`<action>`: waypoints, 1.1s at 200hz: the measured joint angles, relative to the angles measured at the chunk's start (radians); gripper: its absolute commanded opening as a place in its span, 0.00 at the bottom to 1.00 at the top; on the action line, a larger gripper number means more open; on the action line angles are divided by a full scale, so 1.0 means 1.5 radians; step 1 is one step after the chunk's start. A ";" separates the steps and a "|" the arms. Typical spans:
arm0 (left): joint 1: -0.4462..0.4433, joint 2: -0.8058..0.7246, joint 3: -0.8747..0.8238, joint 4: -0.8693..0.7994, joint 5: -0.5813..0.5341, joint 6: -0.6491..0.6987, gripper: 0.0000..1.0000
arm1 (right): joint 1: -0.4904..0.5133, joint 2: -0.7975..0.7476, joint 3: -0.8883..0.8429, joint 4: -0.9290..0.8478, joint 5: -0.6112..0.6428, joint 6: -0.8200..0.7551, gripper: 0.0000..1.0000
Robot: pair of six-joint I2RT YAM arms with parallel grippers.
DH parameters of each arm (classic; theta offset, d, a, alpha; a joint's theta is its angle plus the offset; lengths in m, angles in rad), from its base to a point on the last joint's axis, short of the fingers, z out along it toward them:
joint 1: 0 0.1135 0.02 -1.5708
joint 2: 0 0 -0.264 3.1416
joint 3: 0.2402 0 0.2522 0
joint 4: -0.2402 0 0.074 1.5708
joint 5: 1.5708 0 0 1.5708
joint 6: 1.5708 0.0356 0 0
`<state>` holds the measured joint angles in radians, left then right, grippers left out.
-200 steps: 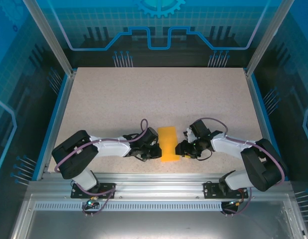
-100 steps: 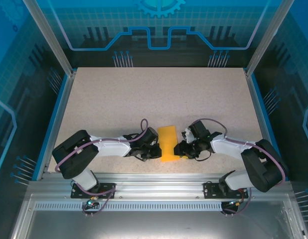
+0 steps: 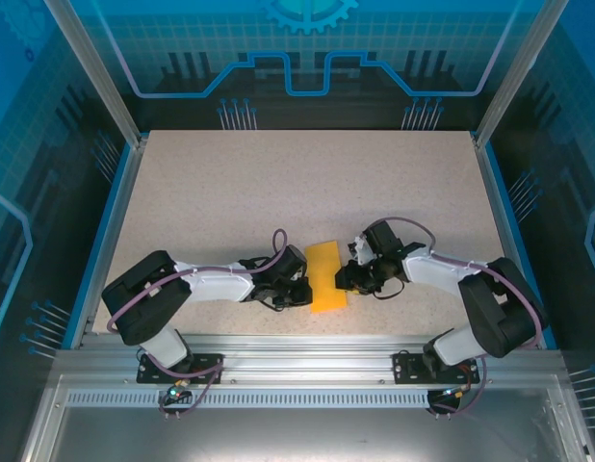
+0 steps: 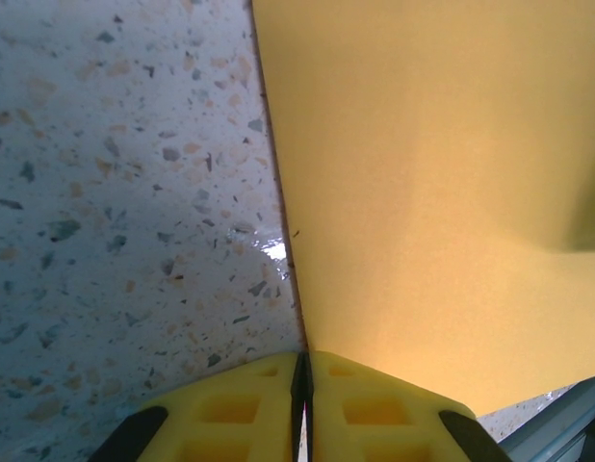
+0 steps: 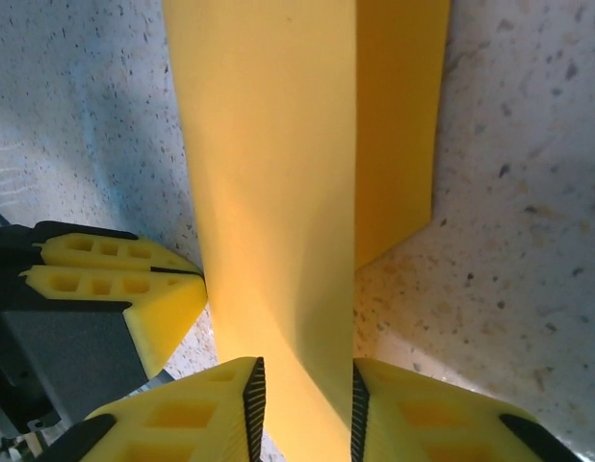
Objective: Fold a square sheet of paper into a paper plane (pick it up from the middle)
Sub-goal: Third fold the triangle at the center of the table.
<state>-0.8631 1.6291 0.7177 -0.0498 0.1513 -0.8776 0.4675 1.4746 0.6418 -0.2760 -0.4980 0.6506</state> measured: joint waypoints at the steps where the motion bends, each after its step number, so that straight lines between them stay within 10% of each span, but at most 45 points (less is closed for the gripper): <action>1: 0.000 0.000 0.000 0.000 0.000 0.001 0.15 | 0.000 0.000 0.001 -0.001 0.000 0.000 0.23; 46: -0.013 -0.015 0.002 0.001 -0.005 0.033 0.37 | -0.003 0.005 0.011 -0.020 -0.001 -0.011 0.06; 106: -0.127 -0.134 0.010 -0.042 -0.122 0.135 0.57 | -0.003 0.004 0.013 -0.030 -0.008 -0.004 0.06; 220: -0.211 -0.007 0.093 -0.068 -0.203 0.243 0.81 | -0.016 -0.021 0.013 -0.042 -0.028 0.003 0.07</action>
<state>-1.1790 1.6192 0.8577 -0.1516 -0.1532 -0.5125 0.4438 1.4437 0.6617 -0.3397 -0.5407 0.6544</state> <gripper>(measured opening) 0.797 0.071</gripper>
